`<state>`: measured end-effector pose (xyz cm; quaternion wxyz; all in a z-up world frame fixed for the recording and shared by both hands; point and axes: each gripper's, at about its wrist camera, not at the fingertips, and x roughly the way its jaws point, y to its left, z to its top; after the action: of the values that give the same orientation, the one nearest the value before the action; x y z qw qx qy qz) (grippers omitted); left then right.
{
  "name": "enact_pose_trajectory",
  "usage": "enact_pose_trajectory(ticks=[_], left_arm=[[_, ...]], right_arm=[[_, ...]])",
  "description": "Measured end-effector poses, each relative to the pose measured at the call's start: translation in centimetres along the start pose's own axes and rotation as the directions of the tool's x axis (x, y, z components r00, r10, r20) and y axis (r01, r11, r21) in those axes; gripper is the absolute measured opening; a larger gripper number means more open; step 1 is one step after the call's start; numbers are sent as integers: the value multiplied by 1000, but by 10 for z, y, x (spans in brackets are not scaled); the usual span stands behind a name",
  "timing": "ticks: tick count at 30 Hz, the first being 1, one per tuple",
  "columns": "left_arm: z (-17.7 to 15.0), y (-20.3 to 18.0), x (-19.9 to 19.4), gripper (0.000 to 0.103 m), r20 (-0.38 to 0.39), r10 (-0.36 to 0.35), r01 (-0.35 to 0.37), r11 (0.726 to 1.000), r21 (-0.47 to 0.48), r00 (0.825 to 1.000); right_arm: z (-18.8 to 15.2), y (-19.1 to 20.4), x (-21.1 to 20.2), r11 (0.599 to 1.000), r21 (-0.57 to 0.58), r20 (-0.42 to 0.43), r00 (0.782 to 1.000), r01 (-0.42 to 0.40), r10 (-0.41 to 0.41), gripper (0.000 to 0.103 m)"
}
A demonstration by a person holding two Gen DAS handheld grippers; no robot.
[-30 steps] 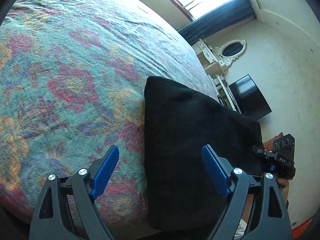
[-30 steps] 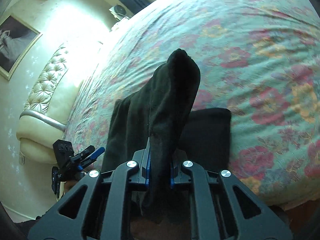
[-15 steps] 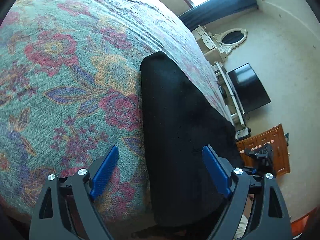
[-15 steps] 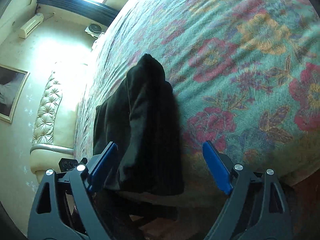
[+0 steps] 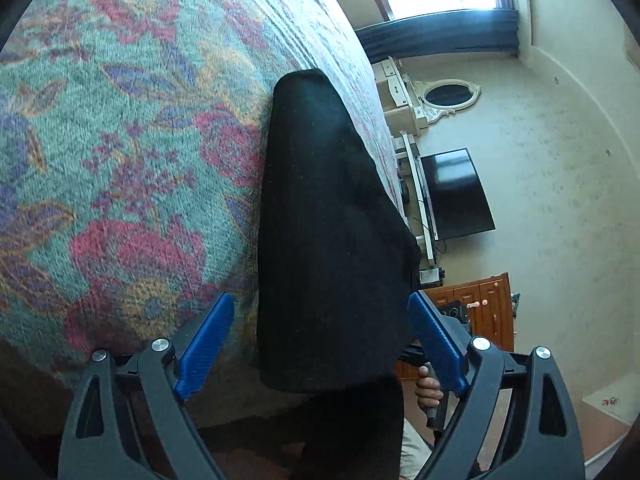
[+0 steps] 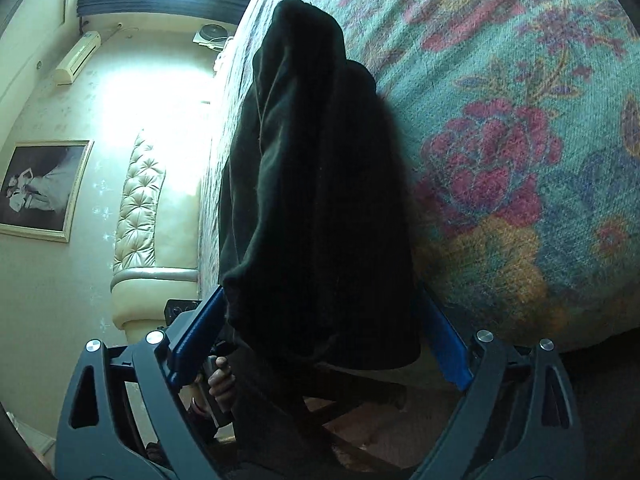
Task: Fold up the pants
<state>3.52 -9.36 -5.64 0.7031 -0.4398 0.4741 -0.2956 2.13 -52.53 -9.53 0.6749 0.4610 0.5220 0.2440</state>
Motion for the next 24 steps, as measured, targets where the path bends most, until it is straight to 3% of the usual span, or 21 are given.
enact_pose_trajectory(ticks=[2, 3, 5, 9, 10, 11, 12, 16, 20, 22, 24], left_arm=[[-3, 0, 8, 89, -28, -33, 32, 999, -27, 999], [-4, -1, 14, 89, -48, -39, 37, 999, -32, 998], [-4, -1, 24, 90, -75, -52, 49, 998, -50, 996], [1, 8, 25, 88, -53, -85, 79, 990, -117, 995], [2, 7, 26, 79, -70, -61, 54, 993, -107, 996], [3, 7, 25, 55, -86, -21, 13, 996, -89, 996], [4, 7, 26, 46, -107, 19, -27, 997, -70, 994], [3, 2, 21, 38, -96, 27, -30, 999, -36, 995], [0, 4, 23, 36, -106, 18, -19, 1000, -8, 994], [1, 9, 24, 36, -105, 4, -4, 1000, 4, 994], [1, 8, 22, 40, -105, -23, 23, 1000, 4, 994]], right_arm=[[-2, 0, 3, 1000, -3, 14, 1000, 4, -4, 87], [-3, -3, 0, 1000, -7, 18, 1000, 20, -19, 73], [-5, -1, 3, 998, -16, 21, 998, 65, -65, 61], [-10, 2, 0, 995, -52, 34, 995, 90, -89, 42], [-12, 7, -1, 993, -67, 42, 995, 98, -96, 41], [-14, 15, -2, 988, -101, 52, 993, 114, -109, 38], [-14, 25, -3, 982, -141, 65, 991, 128, -120, 36], [-17, 40, -10, 972, -209, 74, 993, 105, -91, 33], [-16, -6, 3, 989, -122, 31, 996, 89, -85, 35], [-13, -13, 0, 995, -95, 17, 999, 36, -35, 43], [-12, -10, -9, 996, -83, 13, 1000, 27, -26, 72]])
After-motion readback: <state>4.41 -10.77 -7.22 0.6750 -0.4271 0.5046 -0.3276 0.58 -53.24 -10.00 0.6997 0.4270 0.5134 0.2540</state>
